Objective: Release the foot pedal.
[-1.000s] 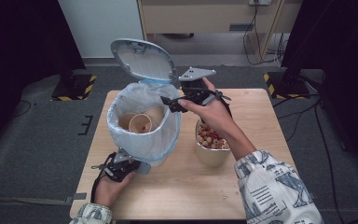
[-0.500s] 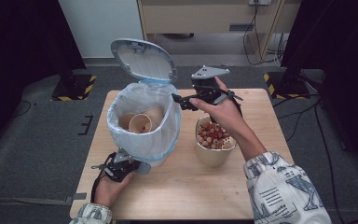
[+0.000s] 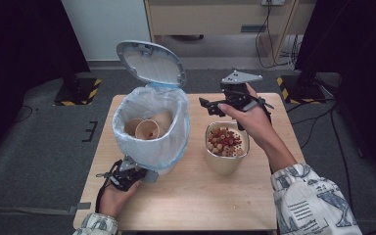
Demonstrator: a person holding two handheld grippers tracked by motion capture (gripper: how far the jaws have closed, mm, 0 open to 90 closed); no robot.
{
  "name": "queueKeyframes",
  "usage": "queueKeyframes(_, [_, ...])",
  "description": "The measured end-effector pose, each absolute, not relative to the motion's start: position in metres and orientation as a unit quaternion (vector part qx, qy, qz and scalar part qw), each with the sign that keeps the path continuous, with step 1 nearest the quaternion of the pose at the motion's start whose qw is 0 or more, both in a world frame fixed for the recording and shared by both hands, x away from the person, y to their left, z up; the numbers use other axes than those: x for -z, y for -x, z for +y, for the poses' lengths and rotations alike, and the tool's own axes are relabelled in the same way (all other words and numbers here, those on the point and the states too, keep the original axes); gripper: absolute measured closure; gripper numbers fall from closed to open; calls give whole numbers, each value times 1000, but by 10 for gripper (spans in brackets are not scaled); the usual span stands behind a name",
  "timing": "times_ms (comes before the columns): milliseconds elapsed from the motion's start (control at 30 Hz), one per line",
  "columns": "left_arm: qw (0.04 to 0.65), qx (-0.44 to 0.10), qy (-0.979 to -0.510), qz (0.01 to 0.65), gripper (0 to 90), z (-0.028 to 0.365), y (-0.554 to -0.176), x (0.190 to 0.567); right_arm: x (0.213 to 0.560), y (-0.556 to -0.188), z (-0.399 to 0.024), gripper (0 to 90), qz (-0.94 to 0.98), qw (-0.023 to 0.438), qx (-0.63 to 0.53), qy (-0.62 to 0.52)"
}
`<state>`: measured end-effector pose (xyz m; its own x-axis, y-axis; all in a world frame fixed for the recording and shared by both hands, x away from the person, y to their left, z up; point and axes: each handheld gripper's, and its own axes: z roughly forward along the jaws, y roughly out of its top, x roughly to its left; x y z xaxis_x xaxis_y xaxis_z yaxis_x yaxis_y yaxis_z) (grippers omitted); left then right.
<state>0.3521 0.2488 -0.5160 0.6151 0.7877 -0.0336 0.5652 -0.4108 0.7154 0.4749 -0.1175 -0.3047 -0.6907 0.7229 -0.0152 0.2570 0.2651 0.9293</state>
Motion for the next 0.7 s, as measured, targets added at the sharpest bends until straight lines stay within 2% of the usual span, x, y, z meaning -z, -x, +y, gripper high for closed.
queueKeyframes(67, [360, -150, -824, 411, 875, 249, -352, 516, 307, -475, -122, 72, 763, 228, -511, -324])
queueKeyframes(167, [340, -162, -821, 429, 697, 250, -347, 512, 310, -477, -128, 72, 762, 231, -507, -331])
queueKeyframes(267, [342, -167, -811, 445, 595, 260, -339, 507, 314, -478, -135, 72, 760, 233, -505, -337])
queueKeyframes(400, [360, -186, -787, 465, 501, 275, -328, 499, 318, -479, -147, 72, 756, 236, -502, -348])
queueKeyframes(533, [361, -196, -777, 476, 457, 281, -326, 497, 319, -479, -154, 72, 754, 238, -501, -353])
queueKeyframes(700, [357, -204, -771, 487, 298, 284, -330, 499, 321, -479, -164, 72, 749, 243, -501, -359])
